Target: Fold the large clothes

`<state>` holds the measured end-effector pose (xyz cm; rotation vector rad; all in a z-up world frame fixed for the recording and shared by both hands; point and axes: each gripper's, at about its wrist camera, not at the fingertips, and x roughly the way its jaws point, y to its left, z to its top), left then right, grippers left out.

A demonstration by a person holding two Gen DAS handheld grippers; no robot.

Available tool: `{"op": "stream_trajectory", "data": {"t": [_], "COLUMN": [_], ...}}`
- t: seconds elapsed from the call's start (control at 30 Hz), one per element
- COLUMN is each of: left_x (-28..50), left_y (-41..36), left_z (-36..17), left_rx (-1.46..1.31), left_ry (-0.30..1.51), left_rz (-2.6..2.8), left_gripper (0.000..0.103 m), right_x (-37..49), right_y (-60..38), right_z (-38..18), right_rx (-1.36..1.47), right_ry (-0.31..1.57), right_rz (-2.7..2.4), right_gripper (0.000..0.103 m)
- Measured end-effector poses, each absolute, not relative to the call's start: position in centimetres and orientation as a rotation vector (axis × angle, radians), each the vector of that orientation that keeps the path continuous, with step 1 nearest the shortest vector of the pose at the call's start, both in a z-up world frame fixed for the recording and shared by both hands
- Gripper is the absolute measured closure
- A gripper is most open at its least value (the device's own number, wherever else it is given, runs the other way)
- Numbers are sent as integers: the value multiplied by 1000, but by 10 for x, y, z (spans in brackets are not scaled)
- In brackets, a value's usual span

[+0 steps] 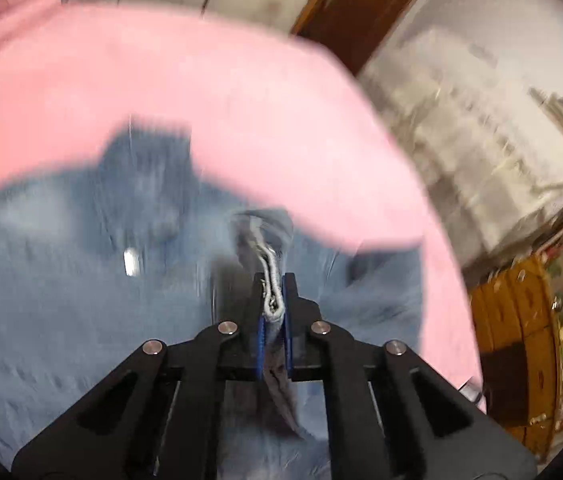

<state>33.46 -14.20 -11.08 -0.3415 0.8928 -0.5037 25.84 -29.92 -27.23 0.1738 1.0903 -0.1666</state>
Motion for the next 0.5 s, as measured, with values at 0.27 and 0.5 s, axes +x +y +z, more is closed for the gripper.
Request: {"op": "stream_trajectory", "data": {"t": [0.27, 0.5], "left_x": [338, 331], "left_y": [-65, -11], "left_z": [-73, -216], "left_rx": [-392, -402], "left_ry": [693, 1075], "left_rz": [-312, 23], "left_gripper": [99, 99], "right_x": [259, 260], "right_y": [-317, -338], "right_z": [-281, -297], "right_rx": [128, 148], "right_ry": [1090, 1092], "right_rz": [-166, -174], "right_gripper": [23, 23]}}
